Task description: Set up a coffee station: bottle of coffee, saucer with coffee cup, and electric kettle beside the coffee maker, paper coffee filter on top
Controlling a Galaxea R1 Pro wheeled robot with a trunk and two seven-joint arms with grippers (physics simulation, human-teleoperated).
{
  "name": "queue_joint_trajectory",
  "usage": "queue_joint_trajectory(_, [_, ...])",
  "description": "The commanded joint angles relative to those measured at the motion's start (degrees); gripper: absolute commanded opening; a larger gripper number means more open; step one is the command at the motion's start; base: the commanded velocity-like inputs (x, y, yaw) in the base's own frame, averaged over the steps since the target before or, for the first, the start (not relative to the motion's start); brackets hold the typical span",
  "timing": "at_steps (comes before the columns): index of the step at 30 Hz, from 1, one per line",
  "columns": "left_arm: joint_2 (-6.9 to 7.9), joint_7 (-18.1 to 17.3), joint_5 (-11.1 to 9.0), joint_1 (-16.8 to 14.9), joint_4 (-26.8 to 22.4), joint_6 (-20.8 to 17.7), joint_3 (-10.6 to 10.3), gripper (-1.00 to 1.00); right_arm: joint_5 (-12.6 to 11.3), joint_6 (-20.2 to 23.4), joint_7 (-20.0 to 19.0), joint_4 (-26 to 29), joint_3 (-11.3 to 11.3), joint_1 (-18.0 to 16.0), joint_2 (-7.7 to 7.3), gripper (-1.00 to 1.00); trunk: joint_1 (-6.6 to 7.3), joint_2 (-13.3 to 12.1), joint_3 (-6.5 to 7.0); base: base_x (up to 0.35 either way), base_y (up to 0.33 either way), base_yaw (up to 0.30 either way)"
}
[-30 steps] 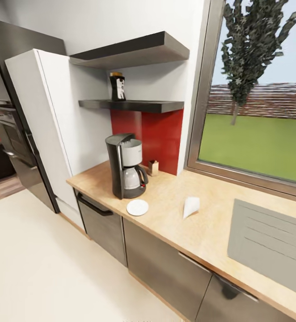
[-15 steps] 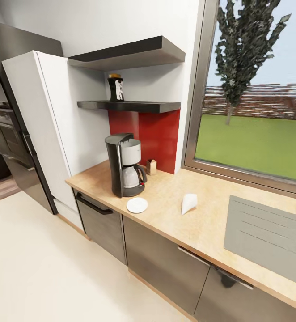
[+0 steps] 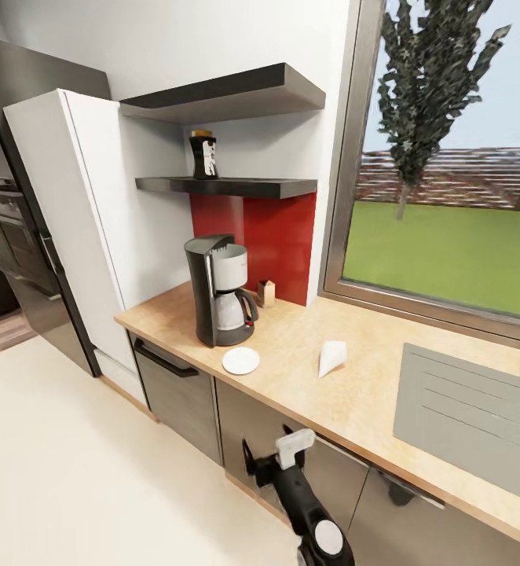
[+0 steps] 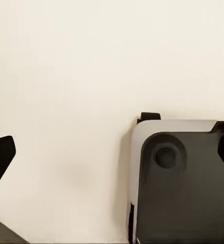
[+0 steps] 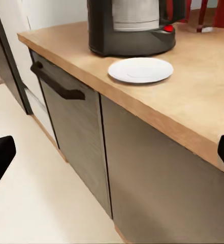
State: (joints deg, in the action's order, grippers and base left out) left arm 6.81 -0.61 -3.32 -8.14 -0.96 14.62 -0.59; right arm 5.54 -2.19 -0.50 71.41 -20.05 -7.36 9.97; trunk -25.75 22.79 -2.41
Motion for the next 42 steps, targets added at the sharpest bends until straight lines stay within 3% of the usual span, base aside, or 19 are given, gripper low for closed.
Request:
queue_joint_trajectory(1, [-0.01,-0.08,-0.32,-0.08,0.06,-1.0,-0.1,1.0,0.55,0.86,-0.11,2.09,0.04,-0.92,0.02,1.0,-0.03,0.13,-0.14,0.0,0.0,0.0])
queue_joint_trajectory(7, [-0.1,-0.09,-0.12,-0.12,0.0,-3.94,-0.13,1.0,0.46,7.75,-0.17,12.43,-0.14,-4.87,0.02,1.0,-0.03,0.13,-0.14,0.0,0.0,0.0])
queue_joint_trajectory(15, [-0.24,-0.03,1.94,-0.12,0.02,-4.15,-0.2,1.0,0.44,14.97,-0.03,14.01,0.96,-14.32,0.02,1.0,-0.03,0.13,-0.14,0.0,0.0,0.0])
queue_joint_trajectory(18, [-0.17,-0.01,2.24,-0.07,0.13,-4.24,-0.17,1.0,0.5,16.34,-0.16,13.9,4.78,-16.84,0.02,1.0,-0.03,0.13,-0.14,0.007,0.0,0.0])
queue_joint_trajectory(21, [-0.14,-0.01,2.27,-0.04,0.16,-4.32,-0.13,1.0,0.53,17.7,-0.3,11.87,12.81,-19.14,-0.07,1.0,-0.03,0.13,-0.14,0.159,0.0,0.0])
queue_joint_trajectory(22, [-0.13,-0.01,2.27,-0.04,0.17,-4.36,-0.14,1.0,0.53,17.85,-0.34,10.51,15.66,-19.69,-0.93,1.0,-0.03,0.13,-0.14,0.282,0.0,0.0])
queue_joint_trajectory(25, [-0.13,-0.01,2.26,0.01,0.17,-4.39,-0.12,1.0,0.39,17.96,-0.37,8.43,18.68,-20.35,-4.06,1.0,-0.03,0.13,-0.14,0.304,0.0,0.0])
queue_joint_trajectory(28, [-0.13,-0.01,2.27,0.04,0.22,-4.39,-0.14,1.0,0.29,18.0,-0.39,7.81,19.4,-20.53,-5.94,1.0,-0.03,0.13,-0.14,0.23,0.0,0.0])
queue_joint_trajectory(31, [-0.08,-0.01,2.27,0.34,0.24,-4.36,-0.12,1.0,0.27,18.0,-0.38,7.56,19.33,-20.57,-6.38,1.0,-0.03,0.13,-0.14,0.088,0.0,0.0])
queue_joint_trajectory(37, [0.47,0.07,2.35,2.01,0.58,-4.74,-0.2,1.0,0.59,17.86,-0.69,6.69,18.89,-20.92,-6.77,1.0,-0.03,0.13,-0.14,0.055,0.0,0.0])
queue_joint_trajectory(42, [1.16,0.11,2.32,3.65,1.12,-5.0,-0.2,1.0,-0.45,18.03,-1.37,6.47,19.88,-20.66,-5.21,1.0,-0.03,0.13,-0.14,0.057,0.0,0.0])
